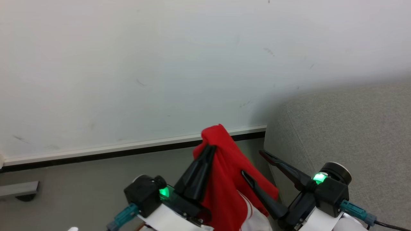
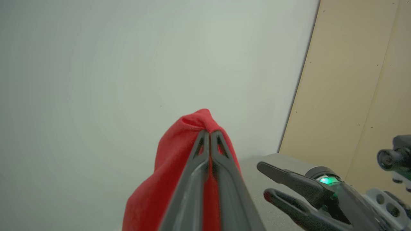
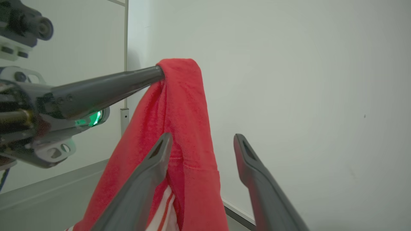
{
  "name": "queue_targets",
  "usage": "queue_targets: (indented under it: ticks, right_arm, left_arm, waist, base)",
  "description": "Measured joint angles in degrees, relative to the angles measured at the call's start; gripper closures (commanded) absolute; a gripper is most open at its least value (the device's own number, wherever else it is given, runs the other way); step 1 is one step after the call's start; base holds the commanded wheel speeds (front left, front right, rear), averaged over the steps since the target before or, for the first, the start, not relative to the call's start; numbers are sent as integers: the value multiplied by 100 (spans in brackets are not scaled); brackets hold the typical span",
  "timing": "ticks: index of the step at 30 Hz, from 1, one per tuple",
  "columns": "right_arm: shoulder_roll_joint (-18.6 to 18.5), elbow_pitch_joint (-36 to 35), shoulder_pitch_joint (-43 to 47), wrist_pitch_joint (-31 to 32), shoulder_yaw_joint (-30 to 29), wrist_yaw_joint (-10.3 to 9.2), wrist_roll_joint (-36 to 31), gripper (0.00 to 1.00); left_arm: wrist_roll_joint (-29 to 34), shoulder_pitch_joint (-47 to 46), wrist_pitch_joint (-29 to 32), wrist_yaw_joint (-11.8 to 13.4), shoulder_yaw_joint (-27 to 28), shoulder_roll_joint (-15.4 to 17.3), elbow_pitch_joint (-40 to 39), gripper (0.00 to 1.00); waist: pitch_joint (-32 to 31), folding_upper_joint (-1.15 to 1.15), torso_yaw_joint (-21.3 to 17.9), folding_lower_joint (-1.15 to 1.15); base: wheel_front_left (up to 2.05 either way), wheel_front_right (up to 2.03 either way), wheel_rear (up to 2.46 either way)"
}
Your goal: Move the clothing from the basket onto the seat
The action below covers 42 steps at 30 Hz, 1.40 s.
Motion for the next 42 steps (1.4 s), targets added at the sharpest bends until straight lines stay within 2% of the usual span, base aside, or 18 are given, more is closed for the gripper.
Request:
queue_targets:
  ticks: [9,10,11,16,17,18,19,20,31,42]
  right_arm:
    - [2,264,-246,92,422,1,637,0]
    - [19,261,-247,63,464,0,726,63]
    - [16,247,-259,45,544,0,821,100]
    - [-78,249,-329,-20,726,0,1126,100]
    - [-110,264,-347,-52,713,1,1167,100]
    - [-146,274,-354,-68,687,0,1192,100]
    - [-179,287,-355,-94,654,0,1224,100]
    - [-207,300,-355,-110,619,1,1240,100]
    - [-687,294,-220,-218,-287,0,1240,100]
    - [-1107,47,416,-125,-1563,0,1018,100]
  left_arm:
    - [-412,-19,212,-44,-892,3,-368,100]
    - [-450,-19,221,-48,-947,2,-382,100]
    - [-481,-19,227,-48,-1001,7,-386,100]
    - [-499,-20,213,-46,-1055,93,-271,100]
    - [-499,-18,203,-29,-1043,102,-244,91]
    - [-498,-15,197,-13,-1031,111,-221,59]
    - [-498,-9,194,14,-1017,124,-193,16]
    - [-495,-3,194,31,-1003,145,-156,0]
    - [-438,175,159,156,-1053,290,393,0]
    - [-441,268,-5,123,-1437,120,918,0]
  waist:
    - [-57,0,75,0]
    - [-62,0,77,0]
    - [-67,0,76,0]
    - [-103,0,7,0]
    - [-111,0,-17,0]
    - [-117,0,-45,0]
    - [-122,0,-75,0]
    - [-127,0,-108,0]
    - [-169,0,-808,0]
    - [-187,0,-1693,0]
  base:
    - [0,0,0]
    - [0,0,0]
    - [0,0,0]
    - [0,0,0]
    - [0,0,0]
    - [0,0,0]
    - [0,0,0]
    - [0,0,0]
    - [0,0,0]
    - [0,0,0]
